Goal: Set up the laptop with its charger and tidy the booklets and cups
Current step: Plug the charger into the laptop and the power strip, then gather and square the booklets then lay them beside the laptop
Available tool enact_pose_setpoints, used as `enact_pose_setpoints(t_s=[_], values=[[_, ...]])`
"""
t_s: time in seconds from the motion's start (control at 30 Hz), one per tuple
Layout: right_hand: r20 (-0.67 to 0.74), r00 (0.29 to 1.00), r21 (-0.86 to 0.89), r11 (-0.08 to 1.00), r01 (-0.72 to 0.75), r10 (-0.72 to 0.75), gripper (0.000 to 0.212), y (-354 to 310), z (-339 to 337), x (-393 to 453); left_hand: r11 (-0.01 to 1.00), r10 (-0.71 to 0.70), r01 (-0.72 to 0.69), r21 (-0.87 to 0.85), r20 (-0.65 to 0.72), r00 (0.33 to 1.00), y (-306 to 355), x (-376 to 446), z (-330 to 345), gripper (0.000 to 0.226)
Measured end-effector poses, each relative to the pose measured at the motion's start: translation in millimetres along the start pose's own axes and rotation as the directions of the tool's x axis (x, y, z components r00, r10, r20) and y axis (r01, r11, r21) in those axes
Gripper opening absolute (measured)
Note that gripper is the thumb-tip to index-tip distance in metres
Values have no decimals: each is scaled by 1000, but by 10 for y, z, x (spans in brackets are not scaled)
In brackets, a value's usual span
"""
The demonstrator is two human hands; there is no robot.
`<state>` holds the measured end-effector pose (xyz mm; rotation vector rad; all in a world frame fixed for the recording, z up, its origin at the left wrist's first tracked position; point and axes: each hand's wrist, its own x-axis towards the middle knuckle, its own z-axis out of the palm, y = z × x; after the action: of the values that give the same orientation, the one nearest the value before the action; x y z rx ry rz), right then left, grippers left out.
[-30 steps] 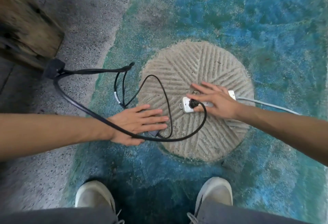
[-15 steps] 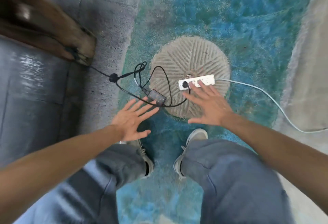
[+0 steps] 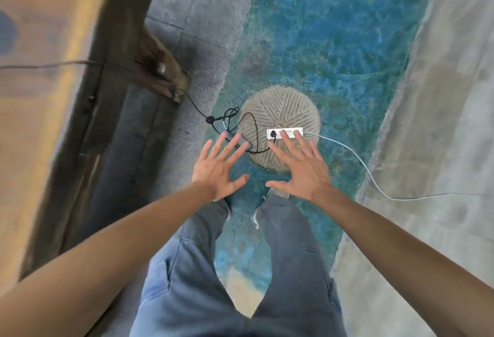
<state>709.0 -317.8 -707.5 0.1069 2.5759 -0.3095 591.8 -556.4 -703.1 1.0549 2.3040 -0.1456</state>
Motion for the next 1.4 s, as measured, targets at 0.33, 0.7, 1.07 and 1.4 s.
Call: enact_pose_setpoints(t_s=[0.33, 0.7, 1.07, 1.4], values=[[-116, 993, 59, 998, 9, -2, 103, -466, -1244, -506, 968, -225, 191, -165, -222, 949, 110, -1130, -1083, 81], [-197, 964, 20, 983, 183, -176, 100, -1320, -1970, -66, 837, -521, 405, -367, -312, 795, -636, -1929, -1189, 79], [-222, 934, -12, 959, 283, -278, 97, -2773, -2688, 796, 705, -675, 445, -552, -331, 659, -2043, -2444, -1590, 80], [-176, 919, 25, 931, 364, -354, 95, -3650, -3092, 1592, 626, -742, 402, -668, -352, 570, -3085, -2652, -1862, 80]])
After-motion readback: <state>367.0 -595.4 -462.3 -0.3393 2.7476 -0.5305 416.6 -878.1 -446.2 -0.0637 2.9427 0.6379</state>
